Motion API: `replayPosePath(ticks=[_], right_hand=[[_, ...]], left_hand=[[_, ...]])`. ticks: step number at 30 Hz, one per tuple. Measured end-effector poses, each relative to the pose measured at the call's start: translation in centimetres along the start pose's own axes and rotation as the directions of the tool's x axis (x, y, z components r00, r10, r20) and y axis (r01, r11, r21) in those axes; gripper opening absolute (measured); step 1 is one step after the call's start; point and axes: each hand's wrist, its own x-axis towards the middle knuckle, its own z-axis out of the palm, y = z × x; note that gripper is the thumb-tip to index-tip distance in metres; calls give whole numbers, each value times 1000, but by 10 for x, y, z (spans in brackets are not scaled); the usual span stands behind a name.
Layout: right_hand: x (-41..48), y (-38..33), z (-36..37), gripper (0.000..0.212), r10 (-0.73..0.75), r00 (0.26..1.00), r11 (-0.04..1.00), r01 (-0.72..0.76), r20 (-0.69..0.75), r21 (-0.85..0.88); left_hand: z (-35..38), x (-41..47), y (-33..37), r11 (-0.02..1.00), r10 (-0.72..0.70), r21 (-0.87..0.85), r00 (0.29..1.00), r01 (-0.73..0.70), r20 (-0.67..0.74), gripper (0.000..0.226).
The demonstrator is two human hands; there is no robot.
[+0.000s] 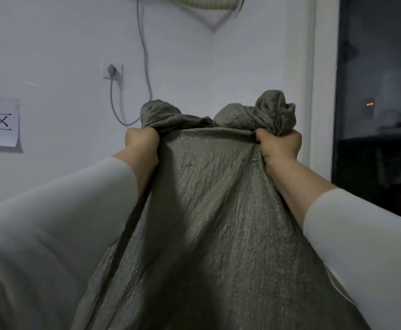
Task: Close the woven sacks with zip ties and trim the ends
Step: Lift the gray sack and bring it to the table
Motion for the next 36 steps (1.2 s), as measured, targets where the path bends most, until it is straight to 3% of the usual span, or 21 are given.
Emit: replayPosePath(ticks=[3, 7, 11, 13, 16, 19, 23, 25, 29, 36], right_hand=[[-31, -39, -40, 16, -4, 999, 1000, 3, -40, -25], [-72, -79, -100, 38, -19, 993, 998, 12, -119, -60], [-100, -112, -163, 18, -8, 981, 989, -21, -195, -148], [-117, -128, -195, 37, -6, 978, 978, -37, -208, -203], [-144, -150, -250, 44, 15, 980, 960, -69, -200, -270], [-173, -171, -310, 43, 48, 968, 919, -139, -247, -368], [-210, -200, -373, 39, 47, 964, 883, -162, -262, -440], [-226, -213, -398, 39, 55, 962, 865, -180, -267, -469], [-248, -233, -436, 39, 66, 950, 845, -216, -305, -489], [-265, -262, -482, 38, 32, 943, 832, -208, -331, -513]], left_hand=[[-12, -47, 10, 1000, -4, 31, 999, 3, 45, 34], [-32, -112, 21, 996, -55, 70, 993, 48, 108, 27], [-50, -179, 23, 991, -129, 49, 983, 124, 127, 29], [-60, -213, 23, 990, -119, 88, 980, 106, 158, 33], [-81, -270, 21, 973, -158, 195, 975, 125, 159, 27], [-97, -332, 22, 966, -212, 198, 952, 169, 220, 15], [-115, -400, 28, 954, -242, 247, 919, 167, 313, 37], [-122, -427, 29, 940, -277, 286, 905, 186, 323, 29], [-132, -465, 35, 907, -402, 266, 858, 326, 318, 31], [-133, -508, 32, 904, -420, 253, 832, 345, 364, 32]])
